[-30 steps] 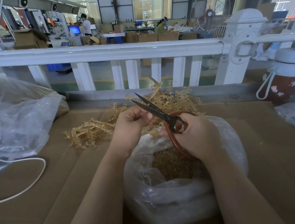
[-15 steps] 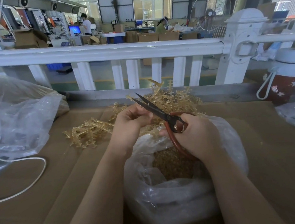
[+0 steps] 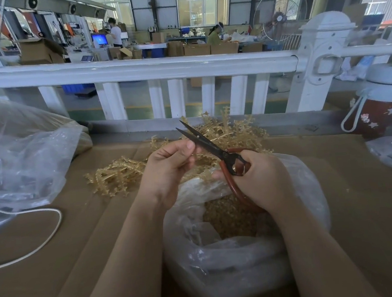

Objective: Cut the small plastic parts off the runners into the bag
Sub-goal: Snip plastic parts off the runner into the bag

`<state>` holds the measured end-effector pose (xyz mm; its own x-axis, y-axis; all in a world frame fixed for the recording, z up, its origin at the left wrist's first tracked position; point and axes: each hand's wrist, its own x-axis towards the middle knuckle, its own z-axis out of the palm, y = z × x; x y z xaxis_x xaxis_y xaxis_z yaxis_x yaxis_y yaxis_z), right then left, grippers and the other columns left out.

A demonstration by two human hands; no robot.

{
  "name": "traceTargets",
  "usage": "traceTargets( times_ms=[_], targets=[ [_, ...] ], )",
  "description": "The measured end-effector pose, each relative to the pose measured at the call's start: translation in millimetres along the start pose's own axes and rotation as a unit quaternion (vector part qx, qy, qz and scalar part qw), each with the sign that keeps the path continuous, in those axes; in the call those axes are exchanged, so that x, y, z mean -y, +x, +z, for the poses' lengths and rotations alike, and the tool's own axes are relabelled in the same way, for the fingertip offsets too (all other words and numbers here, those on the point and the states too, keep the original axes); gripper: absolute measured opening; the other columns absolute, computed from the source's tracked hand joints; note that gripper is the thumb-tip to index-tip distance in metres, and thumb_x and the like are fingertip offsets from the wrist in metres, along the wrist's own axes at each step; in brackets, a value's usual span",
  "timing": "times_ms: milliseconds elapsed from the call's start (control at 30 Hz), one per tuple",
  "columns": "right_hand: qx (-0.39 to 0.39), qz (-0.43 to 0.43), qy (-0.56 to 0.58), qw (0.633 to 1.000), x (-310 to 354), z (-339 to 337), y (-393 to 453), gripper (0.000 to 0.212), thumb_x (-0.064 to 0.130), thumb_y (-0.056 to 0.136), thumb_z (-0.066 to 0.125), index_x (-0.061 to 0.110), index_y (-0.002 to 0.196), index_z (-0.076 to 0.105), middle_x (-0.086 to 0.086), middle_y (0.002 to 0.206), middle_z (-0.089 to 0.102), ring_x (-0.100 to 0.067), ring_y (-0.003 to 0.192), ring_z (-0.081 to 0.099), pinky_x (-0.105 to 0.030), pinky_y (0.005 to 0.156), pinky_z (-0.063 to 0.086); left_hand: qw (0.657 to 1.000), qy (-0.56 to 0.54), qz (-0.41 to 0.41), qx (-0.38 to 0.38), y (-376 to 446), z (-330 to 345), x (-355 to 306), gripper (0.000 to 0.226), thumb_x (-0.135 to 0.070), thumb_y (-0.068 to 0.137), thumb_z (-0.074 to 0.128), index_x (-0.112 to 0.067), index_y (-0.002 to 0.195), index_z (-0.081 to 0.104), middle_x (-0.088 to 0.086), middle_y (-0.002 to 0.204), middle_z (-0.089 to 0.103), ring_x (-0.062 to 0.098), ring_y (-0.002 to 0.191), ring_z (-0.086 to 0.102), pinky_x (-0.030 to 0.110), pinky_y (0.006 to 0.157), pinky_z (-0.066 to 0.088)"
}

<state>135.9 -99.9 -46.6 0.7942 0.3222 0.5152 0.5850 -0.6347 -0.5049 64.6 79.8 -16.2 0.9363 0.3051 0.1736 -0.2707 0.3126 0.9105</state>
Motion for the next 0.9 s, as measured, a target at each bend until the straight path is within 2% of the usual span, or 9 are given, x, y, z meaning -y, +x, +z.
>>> traceTargets(
  times_ms=[133,233,300,400,467,533,633,733,900],
  targets=[
    [-0.015,-0.008,-0.012,1.0,-1.2,1.4,-0.3,0.057,0.082,0.072,0.062,0.025,0.068,0.061,0.014,0.055,0.056,-0.003,0.054,0.053,-0.018,0.049,0.037,1.0,0.002,0.001,-0.019,1.7,0.1,2.2,0.02,-0.016,0.076,0.068,-0.004,0.092,0.07,-0.005,0.074,0.071,0.003,0.063,0.058,0.017,0.061,0.047],
    [-0.01,-0.009,-0.017,1.0,-1.1,2.2,-0.8,0.057,0.08,0.073,0.065,0.023,0.073,0.066,0.013,0.059,0.06,-0.004,0.057,0.057,-0.024,0.054,0.05,0.999,-0.019,-0.009,-0.034,3.0,0.0,3.7,0.011,-0.015,0.073,0.07,-0.01,0.082,0.075,-0.004,0.07,0.066,0.007,0.061,0.051,0.017,0.058,0.048],
    [-0.006,-0.006,-0.014,1.0,0.2,2.2,-1.4,0.056,0.081,0.072,0.065,0.025,0.073,0.066,0.015,0.059,0.06,-0.002,0.058,0.056,-0.017,0.053,0.046,0.999,-0.036,-0.017,-0.034,3.8,-0.2,4.1,0.006,-0.014,0.071,0.071,-0.015,0.073,0.077,-0.001,0.067,0.064,0.007,0.058,0.052,0.016,0.057,0.05],
    [-0.006,0.002,0.031,1.0,1.2,3.3,-1.7,0.052,0.076,0.072,0.068,0.025,0.068,0.064,0.013,0.057,0.06,-0.005,0.06,0.058,-0.018,0.049,0.041,0.999,-0.026,-0.032,-0.013,4.1,2.4,6.3,0.009,-0.014,0.072,0.072,-0.011,0.079,0.076,0.0,0.068,0.068,0.007,0.057,0.057,0.016,0.057,0.051],
    [-0.011,0.022,0.075,0.997,1.3,3.8,-0.9,0.046,0.068,0.075,0.074,0.023,0.066,0.064,0.011,0.059,0.062,-0.006,0.062,0.06,-0.026,0.052,0.046,0.999,0.0,-0.045,-0.01,4.3,6.0,8.5,0.021,-0.015,0.072,0.074,-0.003,0.089,0.073,0.003,0.07,0.071,0.007,0.058,0.061,0.017,0.058,0.052],
    [-0.002,0.044,0.129,0.991,1.9,2.8,0.0,0.042,0.066,0.073,0.075,0.025,0.07,0.068,0.016,0.066,0.067,-0.004,0.062,0.063,-0.029,0.055,0.051,0.998,0.031,-0.053,-0.009,4.0,9.7,10.9,0.019,-0.014,0.072,0.075,-0.002,0.087,0.072,0.005,0.071,0.072,0.009,0.059,0.063,0.018,0.058,0.052],
    [0.012,0.054,0.192,0.98,4.1,0.9,0.4,0.03,0.059,0.076,0.077,0.031,0.072,0.07,0.02,0.067,0.07,-0.001,0.063,0.065,-0.022,0.056,0.047,0.995,0.079,-0.054,-0.011,3.5,14.0,14.9,0.004,-0.01,0.081,0.075,-0.007,0.082,0.073,0.005,0.071,0.071,0.009,0.062,0.063,0.02,0.06,0.05],
    [0.026,0.047,0.266,0.963,9.5,-0.1,-0.5,0.018,0.051,0.078,0.08,0.036,0.072,0.072,0.018,0.07,0.072,0.001,0.066,0.068,-0.012,0.055,0.047,0.992,0.116,-0.05,-0.019,3.7,15.1,16.9,0.003,-0.011,0.081,0.076,-0.011,0.082,0.073,0.003,0.073,0.068,0.007,0.061,0.058,0.019,0.06,0.046],
    [0.021,0.078,0.264,0.961,9.7,-0.2,3.3,0.014,0.033,0.084,0.08,0.028,0.074,0.071,0.015,0.068,0.071,-0.001,0.06,0.066,-0.012,0.051,0.047,0.989,0.136,-0.056,0.002,2.6,15.5,16.9,0.002,-0.013,0.08,0.077,-0.014,0.081,0.076,0.001,0.075,0.07,0.005,0.06,0.055,0.017,0.058,0.044]
  ],
)
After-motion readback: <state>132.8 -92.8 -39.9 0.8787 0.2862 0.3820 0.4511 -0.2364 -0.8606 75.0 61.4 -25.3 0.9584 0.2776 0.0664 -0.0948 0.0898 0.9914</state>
